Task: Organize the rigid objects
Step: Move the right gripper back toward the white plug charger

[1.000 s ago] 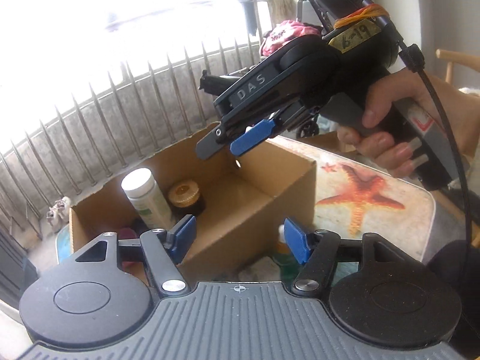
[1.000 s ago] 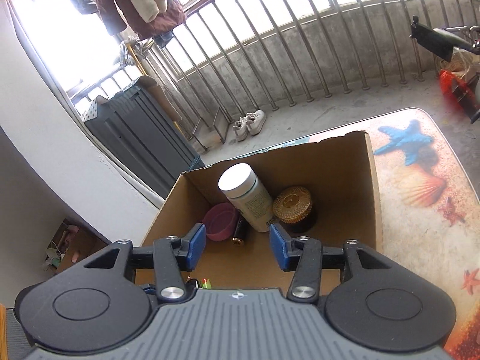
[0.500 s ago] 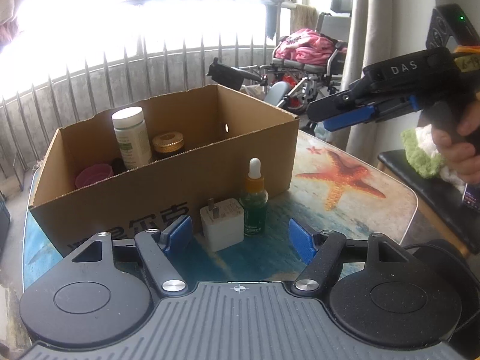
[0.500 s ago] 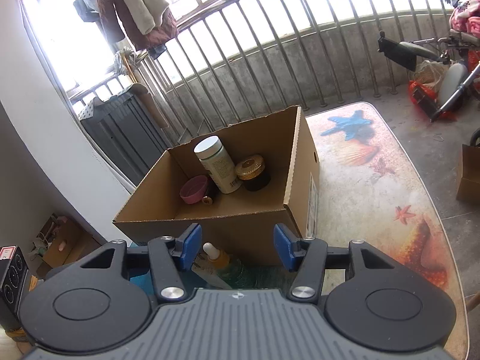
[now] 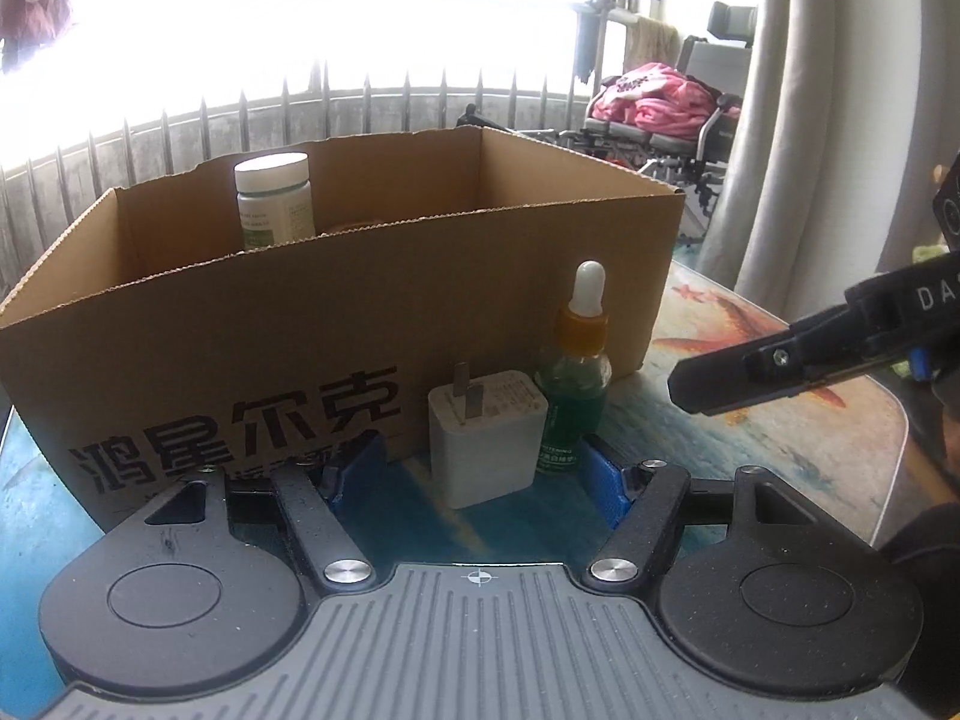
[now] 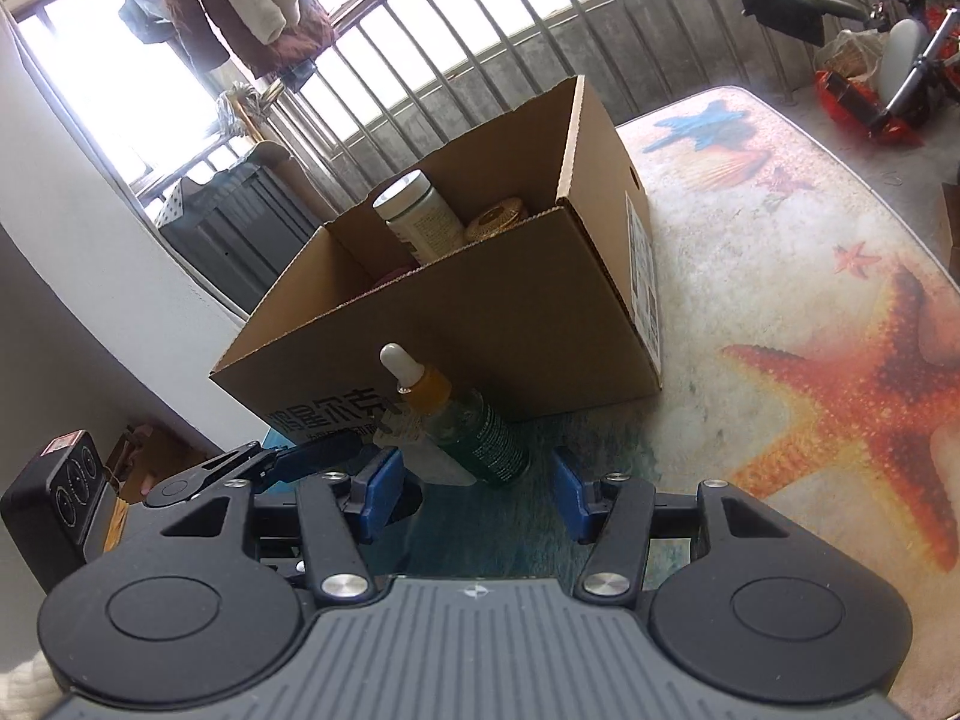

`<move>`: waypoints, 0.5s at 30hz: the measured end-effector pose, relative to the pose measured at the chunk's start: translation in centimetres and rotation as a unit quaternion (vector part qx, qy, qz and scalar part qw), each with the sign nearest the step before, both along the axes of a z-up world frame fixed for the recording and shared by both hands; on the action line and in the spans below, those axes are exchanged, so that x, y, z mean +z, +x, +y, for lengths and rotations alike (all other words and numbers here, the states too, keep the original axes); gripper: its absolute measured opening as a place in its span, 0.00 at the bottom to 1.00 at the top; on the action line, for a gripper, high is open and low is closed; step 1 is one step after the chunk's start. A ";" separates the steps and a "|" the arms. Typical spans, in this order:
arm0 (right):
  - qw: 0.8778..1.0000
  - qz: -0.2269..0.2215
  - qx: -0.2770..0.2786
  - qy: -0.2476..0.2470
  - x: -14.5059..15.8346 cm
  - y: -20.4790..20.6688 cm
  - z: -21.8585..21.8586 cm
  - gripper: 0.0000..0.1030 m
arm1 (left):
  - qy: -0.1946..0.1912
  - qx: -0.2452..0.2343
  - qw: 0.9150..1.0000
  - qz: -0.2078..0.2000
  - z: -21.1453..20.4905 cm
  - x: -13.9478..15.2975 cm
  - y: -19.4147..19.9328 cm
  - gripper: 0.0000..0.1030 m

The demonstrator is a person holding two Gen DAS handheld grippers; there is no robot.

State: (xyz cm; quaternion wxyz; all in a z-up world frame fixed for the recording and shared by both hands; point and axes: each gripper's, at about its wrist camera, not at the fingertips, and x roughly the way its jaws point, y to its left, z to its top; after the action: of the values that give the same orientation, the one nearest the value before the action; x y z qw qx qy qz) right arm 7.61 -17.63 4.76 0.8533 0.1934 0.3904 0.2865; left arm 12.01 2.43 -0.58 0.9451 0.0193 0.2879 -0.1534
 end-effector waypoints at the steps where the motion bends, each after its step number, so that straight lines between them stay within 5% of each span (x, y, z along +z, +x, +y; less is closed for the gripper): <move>1: 1.000 0.007 0.000 0.005 -0.6 0.0 0.1 0.55 | -0.002 0.003 1.000 -0.001 0.1 -0.2 0.2 0.68; 7: 1.000 0.019 -0.004 0.003 -2.1 -0.2 0.2 0.55 | -0.046 0.002 0.999 0.005 1.0 -1.1 1.1 0.64; 11: 1.000 0.023 0.000 0.001 -2.4 -0.1 0.5 0.55 | -0.047 -0.010 0.999 0.009 1.0 -1.5 1.2 0.45; 15: 1.000 0.026 0.009 0.004 -2.4 -0.4 1.0 0.55 | -0.037 -0.017 0.999 0.005 0.9 -1.5 0.9 0.45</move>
State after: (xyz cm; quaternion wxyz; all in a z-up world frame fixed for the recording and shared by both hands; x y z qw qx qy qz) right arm 7.26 -16.60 2.33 0.8396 0.2009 0.4127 0.2905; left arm 12.92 3.34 -2.12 0.9410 -0.0119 0.2861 -0.1804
